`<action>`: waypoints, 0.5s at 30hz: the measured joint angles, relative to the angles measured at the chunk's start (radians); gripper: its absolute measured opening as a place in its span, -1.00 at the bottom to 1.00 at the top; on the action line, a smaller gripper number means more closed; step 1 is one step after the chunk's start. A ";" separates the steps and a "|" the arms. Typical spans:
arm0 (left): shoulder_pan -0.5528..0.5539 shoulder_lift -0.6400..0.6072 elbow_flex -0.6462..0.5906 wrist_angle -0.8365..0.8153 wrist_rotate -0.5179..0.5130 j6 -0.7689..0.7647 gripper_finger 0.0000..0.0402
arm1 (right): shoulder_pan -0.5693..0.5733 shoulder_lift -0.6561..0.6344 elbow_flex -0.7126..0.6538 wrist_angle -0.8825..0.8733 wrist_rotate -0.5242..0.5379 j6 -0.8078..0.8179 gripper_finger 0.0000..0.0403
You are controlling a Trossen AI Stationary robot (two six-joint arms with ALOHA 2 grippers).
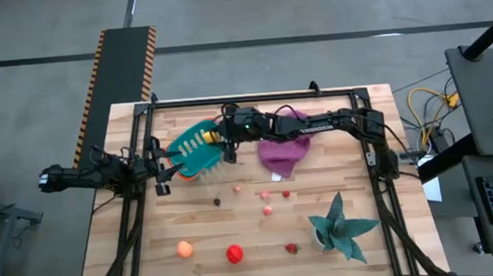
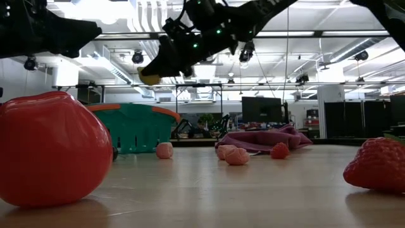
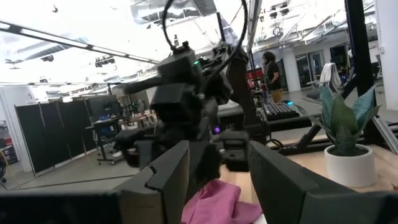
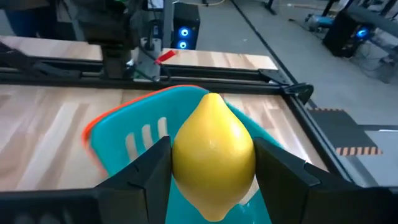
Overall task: Pick and placing Produce into tupperware
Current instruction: Put the yellow lemon into the blue basket
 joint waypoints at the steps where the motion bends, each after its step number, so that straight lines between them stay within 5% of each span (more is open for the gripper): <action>1: 0.000 -0.003 0.000 -0.002 0.000 0.000 -0.25 | -0.003 0.014 0.019 -0.003 -0.001 -0.005 -0.08; 15: 0.000 -0.009 0.001 -0.008 0.000 0.000 -0.25 | -0.037 0.260 0.375 -0.291 -0.005 -0.050 -0.08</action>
